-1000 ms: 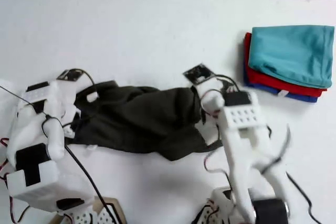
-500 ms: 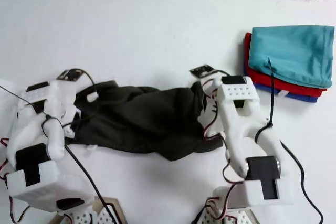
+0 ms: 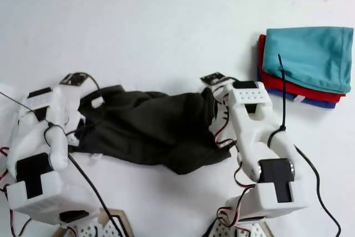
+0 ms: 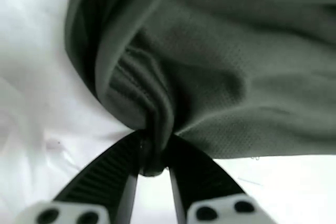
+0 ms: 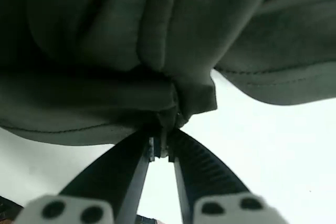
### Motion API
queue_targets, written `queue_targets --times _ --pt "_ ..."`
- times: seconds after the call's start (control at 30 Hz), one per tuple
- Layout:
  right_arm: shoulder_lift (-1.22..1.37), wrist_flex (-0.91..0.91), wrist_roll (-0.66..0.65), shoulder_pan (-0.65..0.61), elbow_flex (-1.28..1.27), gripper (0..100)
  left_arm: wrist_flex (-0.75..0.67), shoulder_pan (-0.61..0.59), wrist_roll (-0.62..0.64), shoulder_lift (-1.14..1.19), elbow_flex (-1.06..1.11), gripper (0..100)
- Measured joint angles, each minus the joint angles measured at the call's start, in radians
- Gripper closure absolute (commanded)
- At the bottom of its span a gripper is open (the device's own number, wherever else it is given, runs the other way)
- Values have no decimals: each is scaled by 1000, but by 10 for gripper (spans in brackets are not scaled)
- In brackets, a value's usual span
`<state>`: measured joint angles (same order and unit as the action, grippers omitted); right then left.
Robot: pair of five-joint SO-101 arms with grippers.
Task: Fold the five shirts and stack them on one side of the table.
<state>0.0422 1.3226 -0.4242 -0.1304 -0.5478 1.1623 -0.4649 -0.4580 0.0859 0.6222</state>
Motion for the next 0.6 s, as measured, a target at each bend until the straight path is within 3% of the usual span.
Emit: queue_targets --times 0.6 --pt "-247 183 0 52 166 979 0 2 0 0 0 974"
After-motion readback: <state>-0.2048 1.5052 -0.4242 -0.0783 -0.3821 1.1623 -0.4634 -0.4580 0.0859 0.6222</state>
